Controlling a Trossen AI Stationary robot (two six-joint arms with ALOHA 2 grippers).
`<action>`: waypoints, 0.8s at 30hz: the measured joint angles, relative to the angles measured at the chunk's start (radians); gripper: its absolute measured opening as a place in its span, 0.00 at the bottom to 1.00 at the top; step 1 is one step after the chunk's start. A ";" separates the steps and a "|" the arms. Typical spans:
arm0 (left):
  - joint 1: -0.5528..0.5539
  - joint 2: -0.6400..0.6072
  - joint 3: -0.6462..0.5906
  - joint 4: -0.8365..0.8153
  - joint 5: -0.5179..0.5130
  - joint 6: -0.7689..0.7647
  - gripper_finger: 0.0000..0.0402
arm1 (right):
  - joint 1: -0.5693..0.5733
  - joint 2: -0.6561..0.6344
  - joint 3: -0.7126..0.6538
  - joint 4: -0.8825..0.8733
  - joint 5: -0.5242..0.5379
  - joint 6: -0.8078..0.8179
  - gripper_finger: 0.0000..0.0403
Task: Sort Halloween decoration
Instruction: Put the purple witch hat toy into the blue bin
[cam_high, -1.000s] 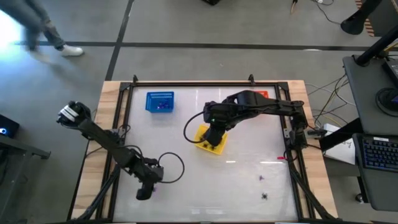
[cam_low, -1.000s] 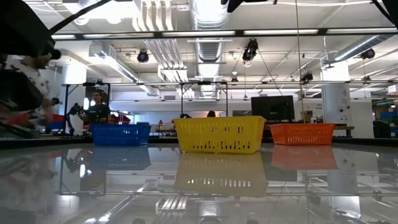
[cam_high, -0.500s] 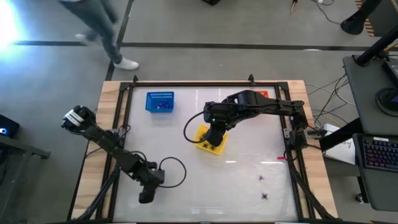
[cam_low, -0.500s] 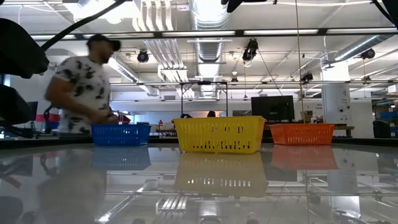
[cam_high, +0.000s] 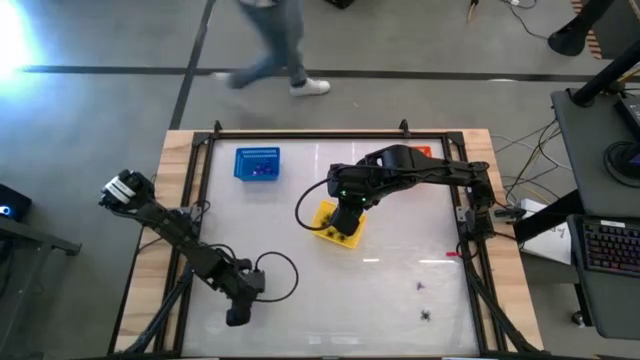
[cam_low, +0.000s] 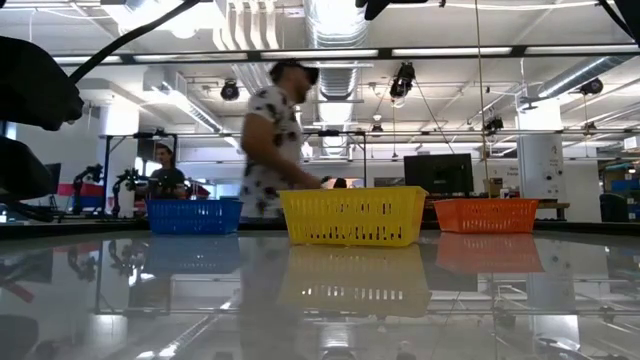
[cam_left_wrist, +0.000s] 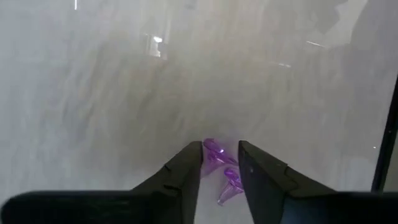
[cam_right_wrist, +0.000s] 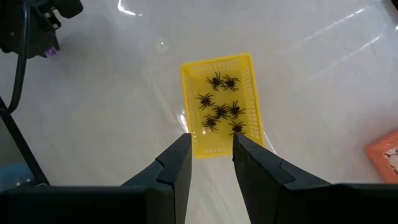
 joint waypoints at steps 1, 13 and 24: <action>0.001 -0.001 0.000 -0.001 -0.002 0.000 0.23 | 0.000 0.000 0.000 0.000 0.000 0.000 0.27; 0.002 0.000 -0.001 0.041 0.002 -0.007 0.01 | 0.000 0.000 0.000 0.000 0.000 -0.005 0.27; 0.001 0.006 0.111 -0.118 -0.013 0.078 0.00 | 0.000 0.000 0.000 0.000 0.000 -0.014 0.27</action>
